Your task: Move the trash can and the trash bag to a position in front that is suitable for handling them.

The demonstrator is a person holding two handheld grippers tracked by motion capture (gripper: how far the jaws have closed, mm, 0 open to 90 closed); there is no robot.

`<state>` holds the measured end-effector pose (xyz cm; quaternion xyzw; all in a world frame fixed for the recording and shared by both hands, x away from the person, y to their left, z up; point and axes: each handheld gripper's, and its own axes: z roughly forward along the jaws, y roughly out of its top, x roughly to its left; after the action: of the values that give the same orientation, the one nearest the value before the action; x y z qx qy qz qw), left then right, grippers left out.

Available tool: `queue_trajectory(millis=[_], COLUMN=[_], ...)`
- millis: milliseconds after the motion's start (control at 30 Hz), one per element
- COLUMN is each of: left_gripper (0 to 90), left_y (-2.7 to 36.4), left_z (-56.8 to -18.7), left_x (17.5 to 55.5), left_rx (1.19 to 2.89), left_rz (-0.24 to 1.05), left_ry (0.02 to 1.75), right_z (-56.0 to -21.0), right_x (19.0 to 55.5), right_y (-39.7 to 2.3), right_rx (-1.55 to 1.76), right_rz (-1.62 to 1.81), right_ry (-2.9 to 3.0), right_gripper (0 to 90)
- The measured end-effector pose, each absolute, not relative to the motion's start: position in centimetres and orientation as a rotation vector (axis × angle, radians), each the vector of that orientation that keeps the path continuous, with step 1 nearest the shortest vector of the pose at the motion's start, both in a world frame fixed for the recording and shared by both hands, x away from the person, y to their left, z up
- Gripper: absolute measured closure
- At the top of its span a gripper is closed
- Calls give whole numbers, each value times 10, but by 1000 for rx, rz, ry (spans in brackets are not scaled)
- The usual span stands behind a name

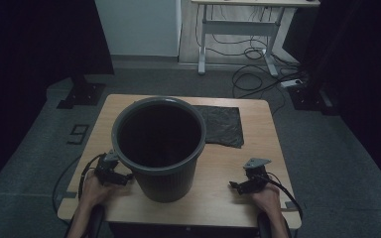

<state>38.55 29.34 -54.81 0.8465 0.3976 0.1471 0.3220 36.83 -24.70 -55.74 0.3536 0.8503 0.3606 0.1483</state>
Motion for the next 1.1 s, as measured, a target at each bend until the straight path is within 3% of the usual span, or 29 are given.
queue_trajectory(millis=[567,667,767,1100], left_gripper=[0,0,0,0], left_y=[293,293,293,293], left_z=[-548,-548,-548,-548], left_x=[386,386,386,386], left_rx=[2221,2216,2222,2222], left_rz=[384,385,384,384], left_ry=[1039,1042,1038,1038], right_z=[-557,-557,-553,-538], right_x=[371,371,372,401], right_y=[-247,-247,-249,-249], right_rx=[1051,1073,1101,1150], right_rz=[1037,1040,1022,945], right_ry=[2421,2399,2390,2358], right_gripper=[2,38,140,159])
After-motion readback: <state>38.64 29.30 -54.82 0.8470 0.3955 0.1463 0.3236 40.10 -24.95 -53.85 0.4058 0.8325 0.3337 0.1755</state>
